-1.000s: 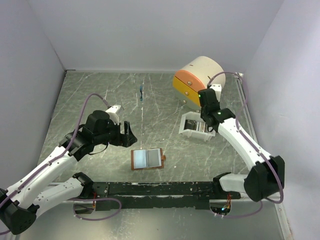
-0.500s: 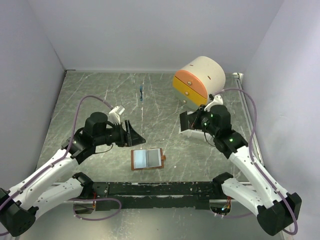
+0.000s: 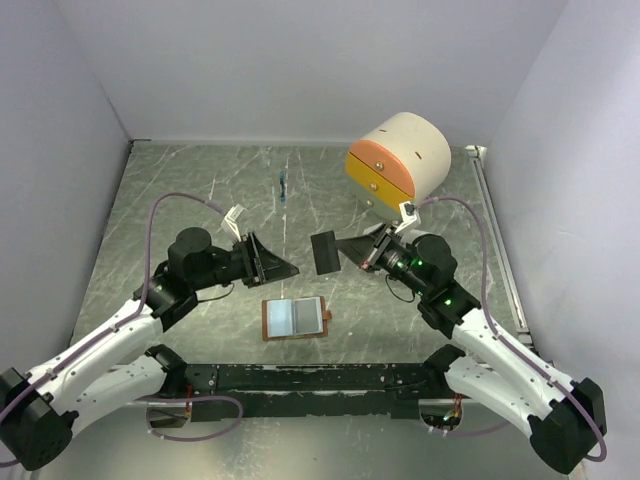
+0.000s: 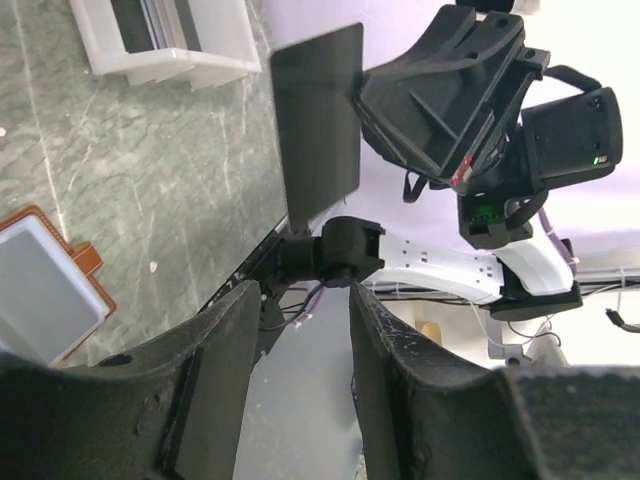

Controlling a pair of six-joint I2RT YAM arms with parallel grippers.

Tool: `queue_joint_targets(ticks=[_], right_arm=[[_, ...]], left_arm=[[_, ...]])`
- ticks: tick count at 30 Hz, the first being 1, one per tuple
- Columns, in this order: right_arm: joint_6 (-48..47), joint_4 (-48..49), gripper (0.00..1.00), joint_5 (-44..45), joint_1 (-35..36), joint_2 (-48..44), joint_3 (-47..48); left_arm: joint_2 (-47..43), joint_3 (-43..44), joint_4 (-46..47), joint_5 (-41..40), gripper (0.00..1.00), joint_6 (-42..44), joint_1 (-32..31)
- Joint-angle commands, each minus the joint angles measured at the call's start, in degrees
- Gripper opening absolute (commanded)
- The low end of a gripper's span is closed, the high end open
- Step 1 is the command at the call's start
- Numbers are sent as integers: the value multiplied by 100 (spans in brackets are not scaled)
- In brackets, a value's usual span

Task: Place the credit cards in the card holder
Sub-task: Pick up the credit card from the storage box.

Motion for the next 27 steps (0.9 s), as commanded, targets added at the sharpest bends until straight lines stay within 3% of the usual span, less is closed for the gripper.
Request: queue_joint_targets(ticks=[1,12,16,20,24,27], right_arm=[[558,1092,0,-260,242,12,-95],[706,1488,0,-32,882,304,-109],[687,1560,0,148,1081,433,-125],[673,1535,0,299,1196,497,-165],[606,1403,0,412,1246,486,-211],[455,996,15,601,1247,376,-166]], left_arm=[[64,-226,1111,259,50,-454,-18],[84,-347,1872,225,44,-643,-22],[19,-356,1889,202,33,-638,-20],[-125,-388,1754,101,7,-555,-21],[-296,-382,1421,-26,7,-378,-20],[-358,-342,1123,-58,7,-223,-15]])
